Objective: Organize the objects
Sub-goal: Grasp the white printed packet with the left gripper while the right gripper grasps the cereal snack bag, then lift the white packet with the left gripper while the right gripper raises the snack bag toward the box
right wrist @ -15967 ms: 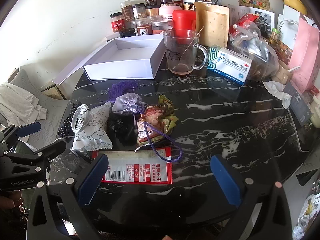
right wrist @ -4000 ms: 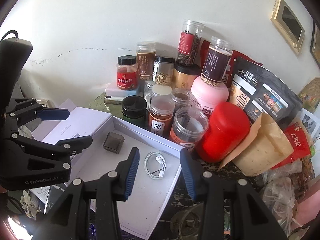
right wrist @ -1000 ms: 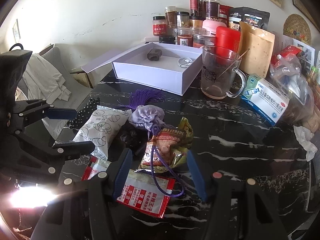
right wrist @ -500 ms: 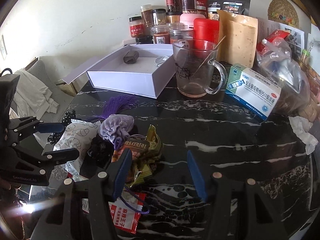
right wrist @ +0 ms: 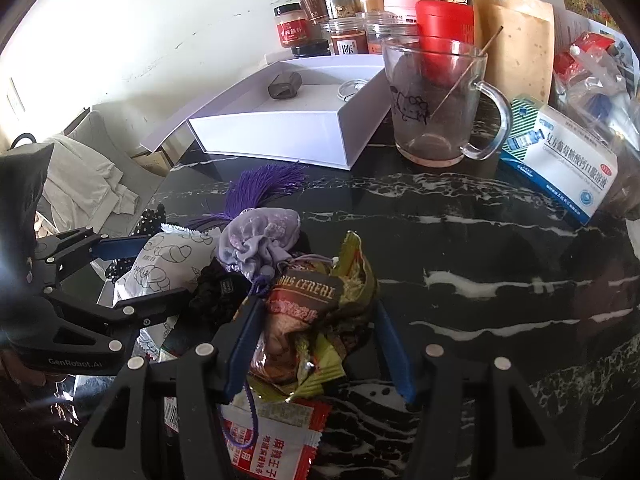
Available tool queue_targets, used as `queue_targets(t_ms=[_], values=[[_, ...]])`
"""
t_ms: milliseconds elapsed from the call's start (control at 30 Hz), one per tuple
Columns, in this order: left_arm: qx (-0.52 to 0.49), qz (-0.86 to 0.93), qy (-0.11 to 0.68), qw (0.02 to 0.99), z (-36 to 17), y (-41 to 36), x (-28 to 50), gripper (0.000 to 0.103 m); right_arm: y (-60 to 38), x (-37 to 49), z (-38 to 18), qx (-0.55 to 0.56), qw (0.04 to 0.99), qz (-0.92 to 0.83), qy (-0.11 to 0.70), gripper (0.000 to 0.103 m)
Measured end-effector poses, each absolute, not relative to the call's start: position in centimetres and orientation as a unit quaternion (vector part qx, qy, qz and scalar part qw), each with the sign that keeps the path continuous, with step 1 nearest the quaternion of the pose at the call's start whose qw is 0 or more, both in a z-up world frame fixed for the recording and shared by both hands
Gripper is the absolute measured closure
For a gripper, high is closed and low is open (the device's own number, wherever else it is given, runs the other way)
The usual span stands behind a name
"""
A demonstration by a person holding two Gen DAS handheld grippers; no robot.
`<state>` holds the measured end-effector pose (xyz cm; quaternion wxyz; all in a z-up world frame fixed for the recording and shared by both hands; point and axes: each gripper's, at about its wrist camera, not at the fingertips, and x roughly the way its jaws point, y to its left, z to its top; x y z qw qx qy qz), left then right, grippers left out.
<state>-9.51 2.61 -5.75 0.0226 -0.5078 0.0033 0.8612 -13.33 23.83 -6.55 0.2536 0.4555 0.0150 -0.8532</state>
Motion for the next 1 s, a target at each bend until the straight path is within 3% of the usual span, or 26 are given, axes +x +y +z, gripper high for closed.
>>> queue_targets(t_ms=[133, 267, 367, 767, 900, 1000], values=[[-0.507, 0.862, 0.015, 0.013, -6.5, 2.9, -9.8, 0.023, 24.1, -13.1, -6.6, 0.454, 0.256, -0.853, 0.011, 0.051], [-0.485, 0.874, 0.026, 0.004, -6.7, 3.3, -9.3, 0.036, 25.1, -13.0, -6.5, 0.453, 0.242, -0.858, 0.017, 0.053], [-0.478, 0.876, 0.061, 0.012, -6.8, 4.6, -8.6, 0.037, 26.3, -12.9, -6.4, 0.455, 0.227, -0.861, 0.02, 0.053], [-0.494, 0.868, 0.035, 0.033, -6.6, 5.1, -7.0, 0.04, 30.7, -11.7, -6.2, 0.452, 0.177, -0.874, 0.039, 0.052], [-0.499, 0.866, 0.019, 0.03, -7.0, 4.8, -7.4, 0.038, 30.2, -11.9, -6.8, 0.459, 0.181, -0.869, 0.041, 0.039], [-0.5, 0.866, 0.008, 0.03, -7.1, 4.7, -7.7, 0.036, 29.2, -11.8, -7.8, 0.466, 0.182, -0.864, 0.056, 0.037]])
